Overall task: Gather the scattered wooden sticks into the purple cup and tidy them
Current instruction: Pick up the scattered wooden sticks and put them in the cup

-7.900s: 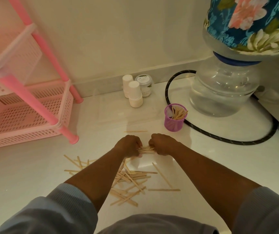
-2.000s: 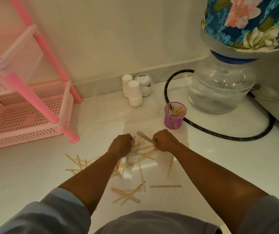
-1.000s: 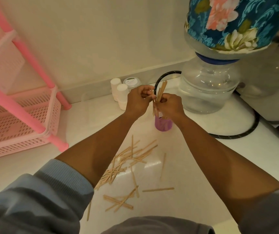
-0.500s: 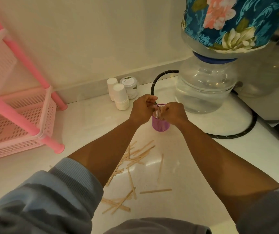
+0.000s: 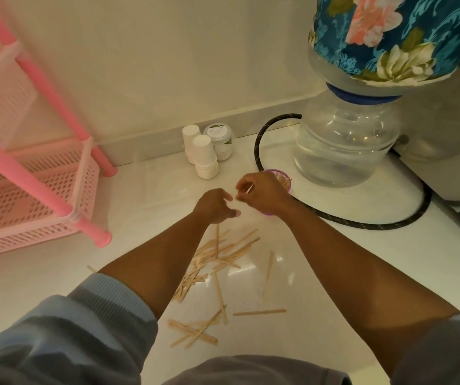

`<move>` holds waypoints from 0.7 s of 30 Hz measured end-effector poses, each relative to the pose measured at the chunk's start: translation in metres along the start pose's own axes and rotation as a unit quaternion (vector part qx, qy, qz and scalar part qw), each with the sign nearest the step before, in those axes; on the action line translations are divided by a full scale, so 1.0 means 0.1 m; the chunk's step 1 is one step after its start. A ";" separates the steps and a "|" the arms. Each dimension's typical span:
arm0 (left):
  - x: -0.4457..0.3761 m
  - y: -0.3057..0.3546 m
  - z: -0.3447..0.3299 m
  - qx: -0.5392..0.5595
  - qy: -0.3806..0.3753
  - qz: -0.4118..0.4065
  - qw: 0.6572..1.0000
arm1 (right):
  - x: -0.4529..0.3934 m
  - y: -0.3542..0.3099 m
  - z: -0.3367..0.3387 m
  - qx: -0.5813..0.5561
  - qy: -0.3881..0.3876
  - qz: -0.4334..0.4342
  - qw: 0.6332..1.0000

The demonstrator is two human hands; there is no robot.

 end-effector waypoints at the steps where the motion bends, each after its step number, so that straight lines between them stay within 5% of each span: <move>1: 0.05 -0.05 -0.02 -0.032 -0.024 0.013 0.999 | 0.02 -0.01 -0.09 0.014 -0.043 0.010 0.999; 5: 0.25 -0.27 -0.08 -0.192 -0.152 0.083 0.966 | 0.13 0.03 -0.42 0.131 -0.186 0.025 0.973; 9: 0.43 -0.46 -0.09 -0.294 -0.227 0.112 0.922 | 0.24 0.18 -0.67 0.197 -0.240 0.017 0.950; 16: 0.52 -0.67 -0.22 -0.274 -0.198 0.050 0.940 | 0.33 0.33 -0.87 0.309 -0.278 0.039 0.908; 21: 0.51 -0.70 -0.22 -0.247 -0.169 -0.001 0.954 | 0.34 0.40 -1.02 0.252 -0.247 0.029 0.935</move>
Point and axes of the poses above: each hand's wrist, its own x-axis away from the middle knuckle, its own z-axis out of the back of the hand, y = z × x, the point moved 3 cm from there along -x, towards the middle knuckle, and after that the axes turned 1 degree about -y, right-handed, at the moved point
